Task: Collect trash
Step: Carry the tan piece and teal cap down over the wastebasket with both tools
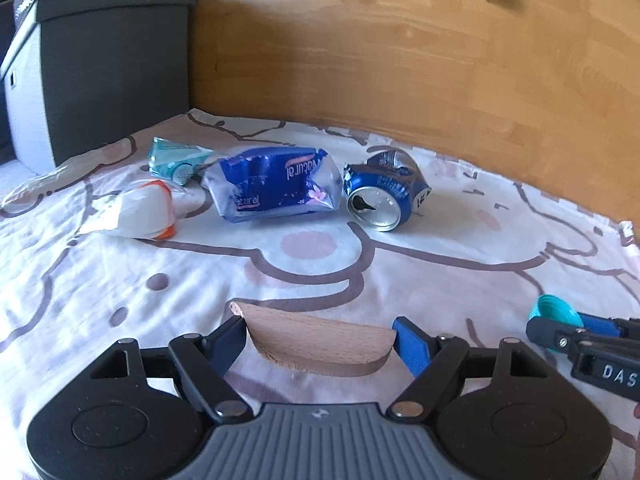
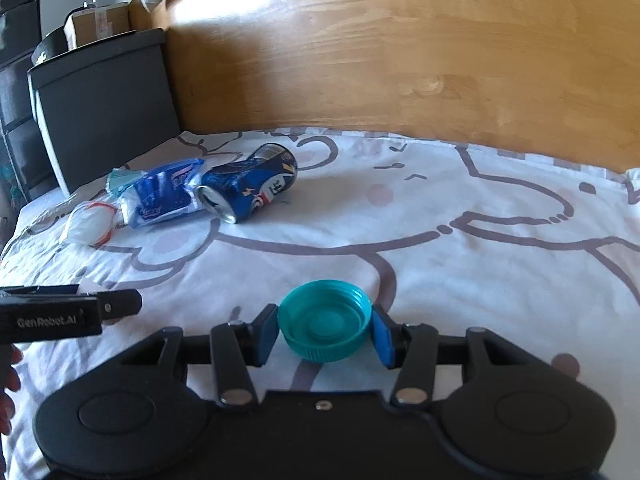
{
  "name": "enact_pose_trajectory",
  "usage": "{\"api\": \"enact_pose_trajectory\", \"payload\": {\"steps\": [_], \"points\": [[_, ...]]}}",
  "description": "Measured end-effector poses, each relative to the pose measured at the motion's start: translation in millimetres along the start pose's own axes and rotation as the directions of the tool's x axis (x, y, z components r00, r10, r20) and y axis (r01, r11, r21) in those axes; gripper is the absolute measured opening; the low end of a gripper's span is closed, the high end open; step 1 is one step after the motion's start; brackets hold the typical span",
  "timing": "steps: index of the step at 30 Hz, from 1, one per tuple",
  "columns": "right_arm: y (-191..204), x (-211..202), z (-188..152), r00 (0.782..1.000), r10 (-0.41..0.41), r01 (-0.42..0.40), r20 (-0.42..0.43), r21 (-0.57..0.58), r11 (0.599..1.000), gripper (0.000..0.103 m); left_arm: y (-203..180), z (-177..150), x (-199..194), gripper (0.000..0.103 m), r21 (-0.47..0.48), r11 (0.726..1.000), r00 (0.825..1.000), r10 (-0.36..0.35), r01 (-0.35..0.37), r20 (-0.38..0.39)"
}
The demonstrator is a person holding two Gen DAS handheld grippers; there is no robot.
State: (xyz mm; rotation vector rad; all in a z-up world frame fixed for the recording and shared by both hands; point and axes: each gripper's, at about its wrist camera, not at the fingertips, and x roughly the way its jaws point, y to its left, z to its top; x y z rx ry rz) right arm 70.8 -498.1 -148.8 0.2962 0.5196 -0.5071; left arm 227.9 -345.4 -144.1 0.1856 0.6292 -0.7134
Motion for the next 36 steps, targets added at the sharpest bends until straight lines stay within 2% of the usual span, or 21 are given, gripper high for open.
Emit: {"api": "enact_pose_trajectory", "payload": {"steps": [18,28,36], "points": [[45.4,-66.4,-0.8,0.998,0.055,-0.052,0.031,-0.084,0.995,0.05,31.5,-17.8,-78.3,0.08,-0.069,0.995,0.996,0.075,-0.072,0.038],[82.8,-79.1,-4.4,0.993,0.117,-0.115,0.007,-0.117,0.986,0.05,71.5,-35.7,-115.6,0.08,-0.149,0.982,0.991,0.128,-0.12,0.045],[123.7,-77.6,-14.1,0.983,0.179,-0.183,-0.04,-0.159,0.97,0.05,116.1,-57.4,-143.2,0.08,-0.222,0.959,0.981,0.188,-0.174,0.041]]}}
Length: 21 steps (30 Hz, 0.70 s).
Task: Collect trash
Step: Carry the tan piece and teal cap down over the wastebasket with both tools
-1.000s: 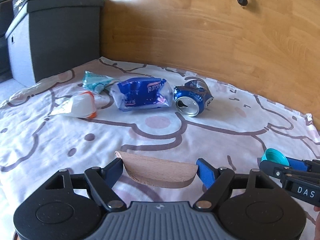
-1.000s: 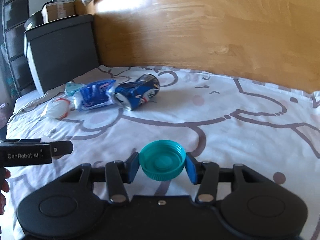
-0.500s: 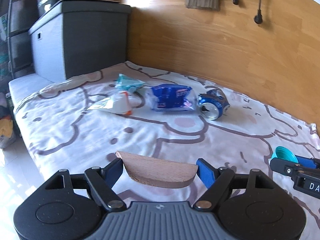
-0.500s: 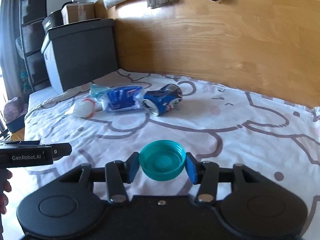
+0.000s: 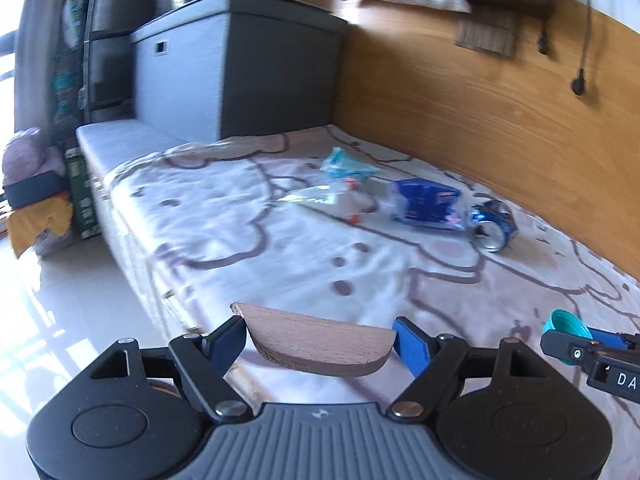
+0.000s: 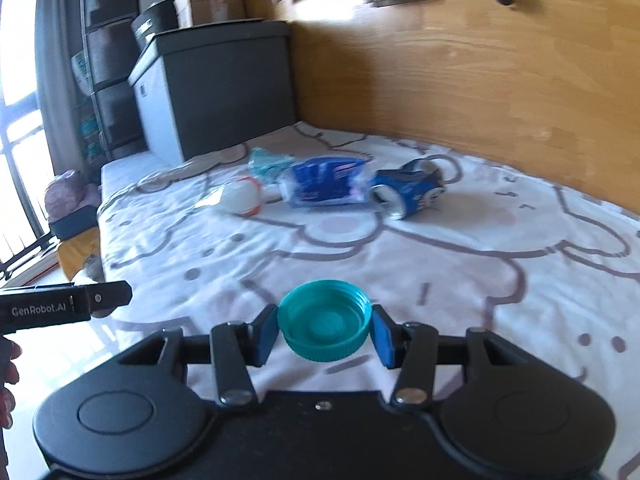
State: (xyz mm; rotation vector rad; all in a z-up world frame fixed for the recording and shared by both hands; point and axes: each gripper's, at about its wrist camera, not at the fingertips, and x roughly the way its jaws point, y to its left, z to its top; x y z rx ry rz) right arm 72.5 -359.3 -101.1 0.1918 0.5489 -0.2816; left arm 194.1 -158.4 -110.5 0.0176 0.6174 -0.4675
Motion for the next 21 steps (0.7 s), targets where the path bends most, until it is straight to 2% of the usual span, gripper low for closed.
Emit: {"api": "enact_pose_trajectory", "payload": {"steps": [11,21], "points": [[69.4,20.3,-8.4,0.992,0.105,-0.111,-0.073,-0.082,0.99,0.05,68.7,-21.2,-21.7,0.08,-0.114,0.99,0.997,0.081,-0.081,-0.004],[132.3,40.2,-15.6,0.973,0.182,-0.204,-0.141,-0.163,0.965,0.05,123.2,-46.5,-27.8,0.08,-0.202,0.97,0.991,0.125,-0.133,-0.051]]}}
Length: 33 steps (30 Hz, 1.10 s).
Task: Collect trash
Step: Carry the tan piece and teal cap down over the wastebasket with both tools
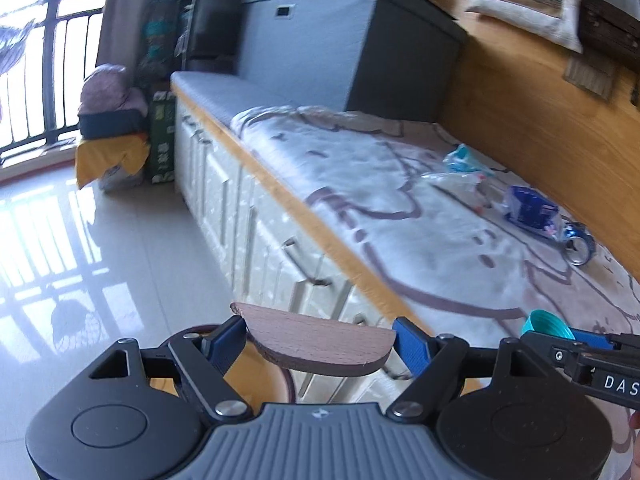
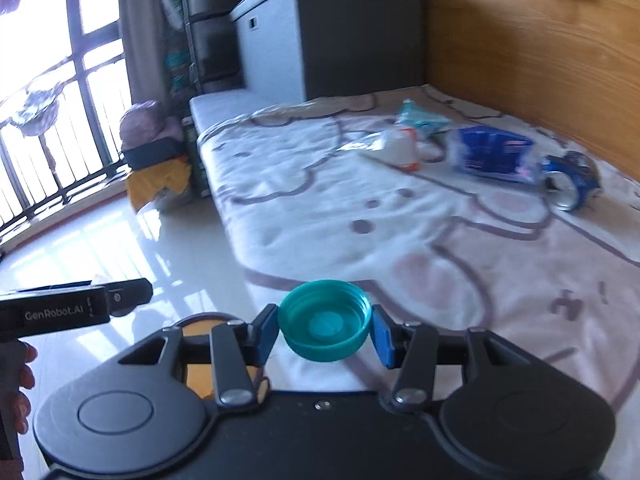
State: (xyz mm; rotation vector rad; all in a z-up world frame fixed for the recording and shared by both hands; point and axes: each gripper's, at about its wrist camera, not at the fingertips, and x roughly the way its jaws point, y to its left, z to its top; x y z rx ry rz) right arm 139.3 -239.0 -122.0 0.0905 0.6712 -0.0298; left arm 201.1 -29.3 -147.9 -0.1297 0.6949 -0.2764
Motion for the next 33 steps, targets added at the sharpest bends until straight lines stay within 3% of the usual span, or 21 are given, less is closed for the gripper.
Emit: {"api": "enact_pose_trajectory", "payload": {"steps": [10,18,33], "points": [[48.4,39.6,-2.8,0.995,0.055,-0.062,-0.087,-0.082,0.995,0.05,54.6,-17.7,16.8,0.08,-0.104,0.993,0.997,0.045,-0.051,-0.055],[81.9,81.6,-15.4,0.979,0.082,-0.11,-0.189,-0.14,0.984,0.05,92.5,-32.8,43.3,0.08,-0.183,0.979,0.989,0.069,-0.093,-0.131],[116.1,157.1,-36.7,0.94,0.08,-0.161,-0.331,-0.226,0.961,0.05,135.3,-56.6,109.8,0.08,-0.235,0.959,0.949,0.083,-0.159,-0.304]]}}
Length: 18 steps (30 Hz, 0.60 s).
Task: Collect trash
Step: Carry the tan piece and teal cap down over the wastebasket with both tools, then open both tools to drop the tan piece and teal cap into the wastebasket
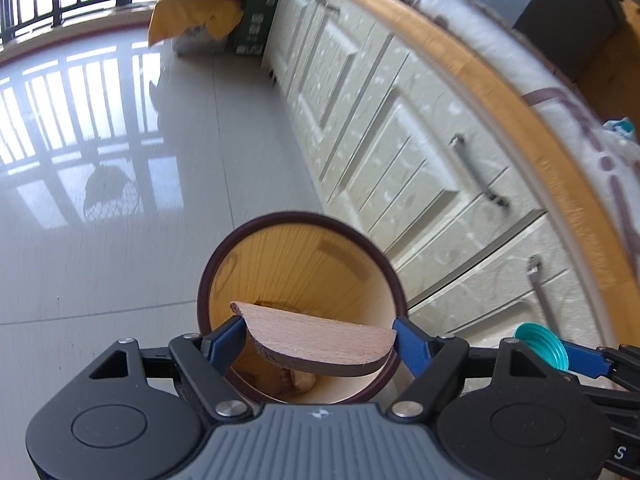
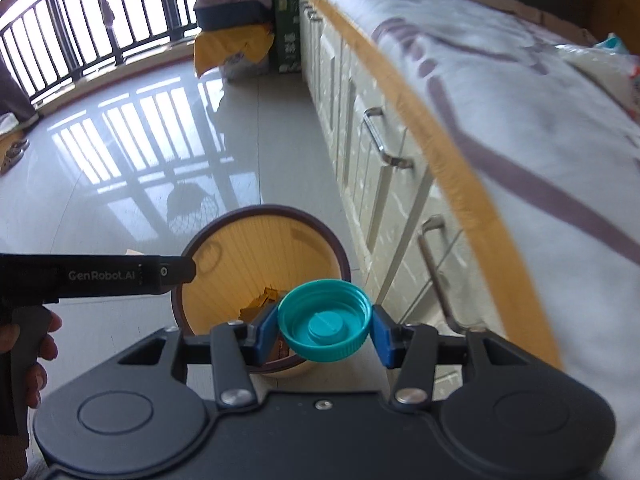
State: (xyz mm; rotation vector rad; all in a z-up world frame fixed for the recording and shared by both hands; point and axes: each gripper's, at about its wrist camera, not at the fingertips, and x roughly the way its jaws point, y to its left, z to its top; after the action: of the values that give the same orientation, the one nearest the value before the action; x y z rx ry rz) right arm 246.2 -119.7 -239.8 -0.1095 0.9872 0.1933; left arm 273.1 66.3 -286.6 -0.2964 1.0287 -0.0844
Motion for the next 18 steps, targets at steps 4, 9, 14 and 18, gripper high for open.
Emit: {"api": "enact_pose_trajectory", "payload": {"steps": [4,9,14,18], "points": [[5.2,20.7,2.6,1.0,0.0,0.0,-0.031,-0.02,1.0,0.05,6.9,2.2,18.5,0.08,-0.008,1.0,0.999,0.014,-0.014,-0.047],[9.3,46.8,4.9,0.997,0.004,-0.006,-0.076,-0.027,1.0,0.05,13.6,4.5,41.5,0.08,-0.021,1.0,0.995,0.021,-0.023,-0.102],[9.6,72.0,5.3,0.993,0.01,-0.012,-0.118,-0.022,1.0,0.05,19.5,6.3,62.0,0.08,-0.033,0.999,0.988,0.027,-0.033,-0.153],[11.6,89.1,4.8,0.989,0.021,-0.021,-0.146,0.0,1.0,0.05,24.4,7.7,75.3,0.08,-0.047,0.998,0.983,0.028,-0.037,-0.181]]}}
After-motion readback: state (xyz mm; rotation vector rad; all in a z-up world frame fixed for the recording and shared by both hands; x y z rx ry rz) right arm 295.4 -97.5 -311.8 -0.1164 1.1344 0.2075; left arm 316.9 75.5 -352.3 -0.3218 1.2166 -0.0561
